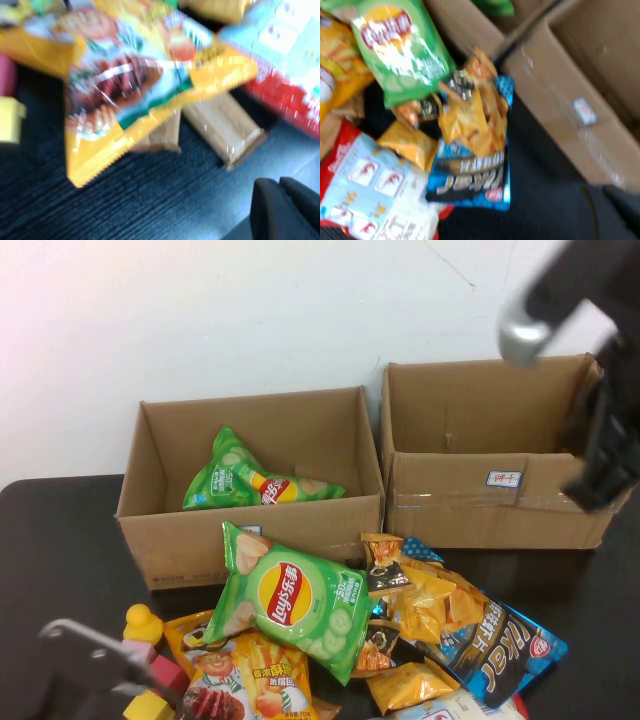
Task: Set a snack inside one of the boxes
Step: Pick up the potato chip
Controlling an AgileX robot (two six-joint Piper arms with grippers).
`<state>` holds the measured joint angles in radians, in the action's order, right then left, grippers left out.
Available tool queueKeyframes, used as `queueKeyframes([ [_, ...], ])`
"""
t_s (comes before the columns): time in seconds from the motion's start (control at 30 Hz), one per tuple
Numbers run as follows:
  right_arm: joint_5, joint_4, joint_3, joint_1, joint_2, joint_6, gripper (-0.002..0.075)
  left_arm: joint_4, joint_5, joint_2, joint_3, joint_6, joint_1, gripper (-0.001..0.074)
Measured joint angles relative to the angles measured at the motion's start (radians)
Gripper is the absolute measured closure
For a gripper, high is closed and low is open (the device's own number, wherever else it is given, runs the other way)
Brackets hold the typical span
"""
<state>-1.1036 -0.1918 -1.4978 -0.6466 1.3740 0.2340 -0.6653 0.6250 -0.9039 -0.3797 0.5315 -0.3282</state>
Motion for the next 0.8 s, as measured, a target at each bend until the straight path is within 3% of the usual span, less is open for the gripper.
queueKeyframes([
  [0.23,0.071,-0.129,0.271,0.000,-0.143,-0.156,0.0726,0.180,-0.183,-0.293,-0.083,-0.225,-0.215,0.0736],
  [0.5,0.105,-0.265,0.386,0.000,-0.217,-0.268,0.0727,0.432,-0.372,-0.556,-0.093,-0.490,-0.440,0.0736],
  [0.73,0.117,-0.298,0.389,0.000,-0.221,-0.283,0.0727,0.520,-0.522,-0.765,-0.119,-0.531,-0.488,0.0730],
  [0.8,0.117,-0.300,0.389,0.000,-0.221,-0.283,0.0727,0.553,-0.564,-0.808,-0.133,-0.531,-0.489,0.0688],
])
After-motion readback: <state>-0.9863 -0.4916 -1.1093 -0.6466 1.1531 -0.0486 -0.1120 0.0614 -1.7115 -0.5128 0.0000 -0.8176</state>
